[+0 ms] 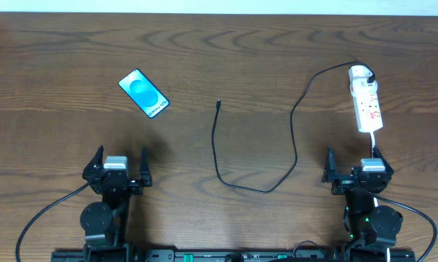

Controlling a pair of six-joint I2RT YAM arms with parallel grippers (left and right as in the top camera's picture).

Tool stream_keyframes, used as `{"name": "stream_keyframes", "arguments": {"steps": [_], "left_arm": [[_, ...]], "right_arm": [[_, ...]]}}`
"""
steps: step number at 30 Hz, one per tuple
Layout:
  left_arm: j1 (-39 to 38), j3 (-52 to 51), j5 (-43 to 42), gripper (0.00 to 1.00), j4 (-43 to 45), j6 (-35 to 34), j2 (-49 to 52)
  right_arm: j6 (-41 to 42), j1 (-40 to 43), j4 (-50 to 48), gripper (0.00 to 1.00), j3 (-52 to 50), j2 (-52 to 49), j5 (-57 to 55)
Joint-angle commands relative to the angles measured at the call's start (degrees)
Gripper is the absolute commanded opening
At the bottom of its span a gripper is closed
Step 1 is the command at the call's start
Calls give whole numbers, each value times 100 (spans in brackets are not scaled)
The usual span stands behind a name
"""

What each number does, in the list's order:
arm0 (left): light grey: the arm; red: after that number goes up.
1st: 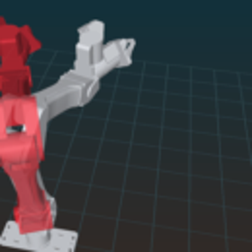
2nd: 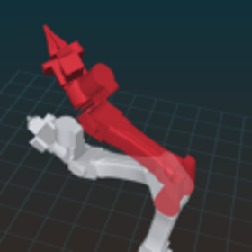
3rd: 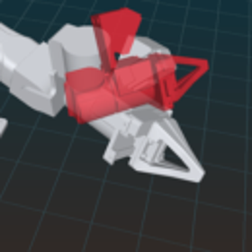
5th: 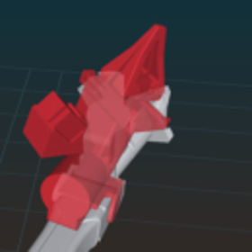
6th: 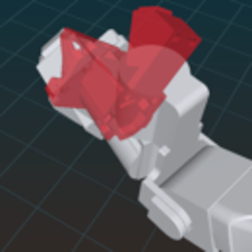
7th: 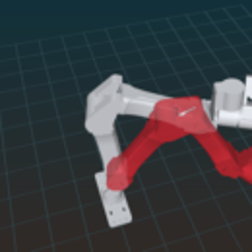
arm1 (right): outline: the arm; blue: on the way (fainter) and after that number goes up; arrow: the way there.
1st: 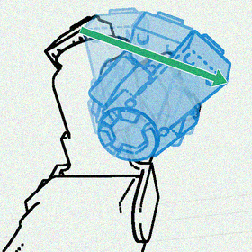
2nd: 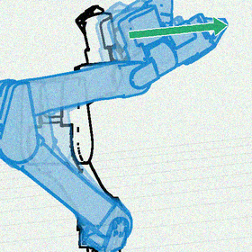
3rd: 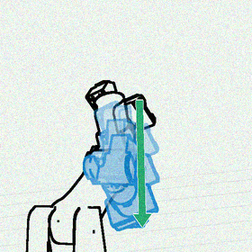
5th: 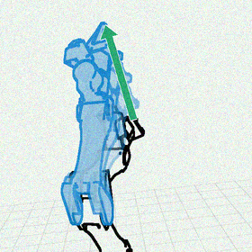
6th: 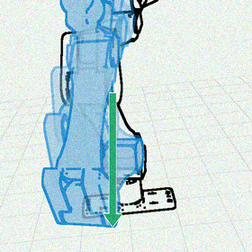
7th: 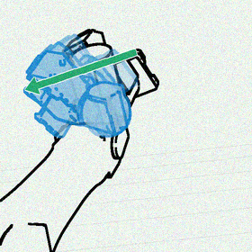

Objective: Plug charger to phone and switch on socket

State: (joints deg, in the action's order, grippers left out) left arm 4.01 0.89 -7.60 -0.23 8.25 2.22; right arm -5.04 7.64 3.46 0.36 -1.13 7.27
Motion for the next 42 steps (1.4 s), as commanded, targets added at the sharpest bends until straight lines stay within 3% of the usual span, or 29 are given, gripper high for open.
{"name": "stream_keyframes", "arguments": {"steps": [1,9,19,27,42], "left_arm": [[-24,-35,-96,95,-13,-321,20],[-24,509,-398,95,-15,-442,734],[-24,1967,-984,95,-17,-704,2994],[-24,3185,-994,95,-79,-778,4656],[-24,6909,-994,95,-2728,-938,7399]], "right_arm": [[24,-35,24,99,-4,-17,37],[24,-35,24,99,-4,-17,37],[24,-35,24,99,-4,-17,37],[24,-35,24,99,-4,-17,37],[24,-35,24,99,-4,-17,37]]}}
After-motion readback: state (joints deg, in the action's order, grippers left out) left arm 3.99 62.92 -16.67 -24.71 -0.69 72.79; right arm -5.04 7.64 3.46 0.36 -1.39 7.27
